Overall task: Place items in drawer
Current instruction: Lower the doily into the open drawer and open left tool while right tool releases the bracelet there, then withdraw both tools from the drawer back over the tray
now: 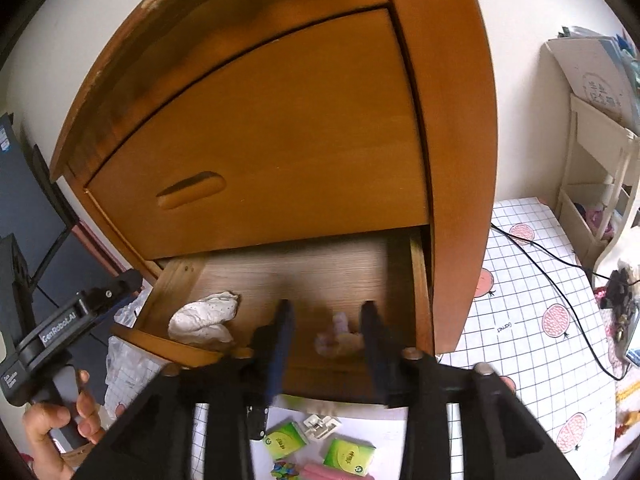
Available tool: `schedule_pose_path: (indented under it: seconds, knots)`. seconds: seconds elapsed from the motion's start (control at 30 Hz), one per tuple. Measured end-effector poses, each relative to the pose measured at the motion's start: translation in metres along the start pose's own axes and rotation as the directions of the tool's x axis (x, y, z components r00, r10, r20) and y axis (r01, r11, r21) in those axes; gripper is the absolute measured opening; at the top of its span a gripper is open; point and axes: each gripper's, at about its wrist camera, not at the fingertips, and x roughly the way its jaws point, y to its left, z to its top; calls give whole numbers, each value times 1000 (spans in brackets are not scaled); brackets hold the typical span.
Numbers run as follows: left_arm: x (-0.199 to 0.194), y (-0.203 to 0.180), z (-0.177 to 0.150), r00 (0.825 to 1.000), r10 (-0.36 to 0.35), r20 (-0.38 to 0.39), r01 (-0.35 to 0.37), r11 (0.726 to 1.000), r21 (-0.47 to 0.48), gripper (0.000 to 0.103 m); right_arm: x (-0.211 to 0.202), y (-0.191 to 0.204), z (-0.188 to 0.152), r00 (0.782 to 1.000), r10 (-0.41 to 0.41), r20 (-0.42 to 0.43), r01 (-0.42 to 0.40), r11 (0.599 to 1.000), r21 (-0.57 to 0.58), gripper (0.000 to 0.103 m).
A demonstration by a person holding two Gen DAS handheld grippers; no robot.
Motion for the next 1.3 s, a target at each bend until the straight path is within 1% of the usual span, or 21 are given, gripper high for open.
schedule_pose_path:
  seconds: [0.07,0.13,0.2,0.27,0.33,0.37,0.4,0.53,0.6,0.63,0.7,0.73,0.77,0.8,0.9,1.17,1.23,1.3]
  knots:
    - [4,2,-2,1000,12,-11,-12,1000,-7,69,0,0,0,1000,-5,0,5,1000,-2,42]
    - [4,4,-2,1000,23,-16,-24,1000,-6,69,-2,0,0,1000,-10,1,10,1000,-5,47]
    - [5,4,-3,999,35,-19,-35,999,-2,73,-3,1,0,1000,-14,5,14,1000,-7,56]
    - [6,5,-5,999,43,-22,-43,999,3,81,-4,2,0,1000,-18,9,18,1000,-10,63]
    - [6,6,-7,998,56,-19,-56,998,5,85,-5,3,-1,1000,-20,10,20,1000,-13,67]
    - [6,7,-7,998,61,-17,-61,998,3,88,-5,3,-1,1000,-21,10,21,1000,-15,71]
    - [6,7,-8,998,62,-15,-62,998,1,89,-3,2,-2,1000,-20,10,20,1000,-16,76]
    - [4,11,-9,998,60,-10,-60,998,-5,91,-4,5,-4,1000,-20,9,20,999,-29,82]
    - [1,12,-9,998,59,-3,-59,998,-5,95,-5,7,-4,1000,-22,13,23,999,-36,91]
    - [-1,12,-10,998,58,6,-58,998,-4,96,-5,8,-5,1000,-23,15,23,999,-38,93]
    - [-3,11,-11,998,66,22,-66,998,1,97,-7,10,-5,1000,-22,22,23,999,-44,99]
    - [-5,11,-11,997,77,27,-77,997,5,98,-9,10,-5,999,-23,25,24,999,-47,99]
    - [-6,11,-12,995,89,36,-89,996,6,102,-10,11,-5,999,-23,28,24,998,-51,101]
    - [-8,11,-12,995,90,41,-90,996,6,103,-10,12,-6,999,-22,31,24,998,-55,103]
    - [-15,11,-14,994,89,66,-90,996,4,103,-13,14,-9,999,-26,40,28,997,-69,103]
    - [-29,9,-27,995,62,82,-63,998,16,103,-28,16,-22,997,-30,70,36,996,-83,103]
    - [-36,9,-33,994,44,96,-46,999,17,103,-36,18,-28,996,-17,89,25,996,-89,103]
    - [-46,10,-44,991,19,134,-21,1000,13,103,-44,20,-37,994,-2,113,13,996,-90,103]
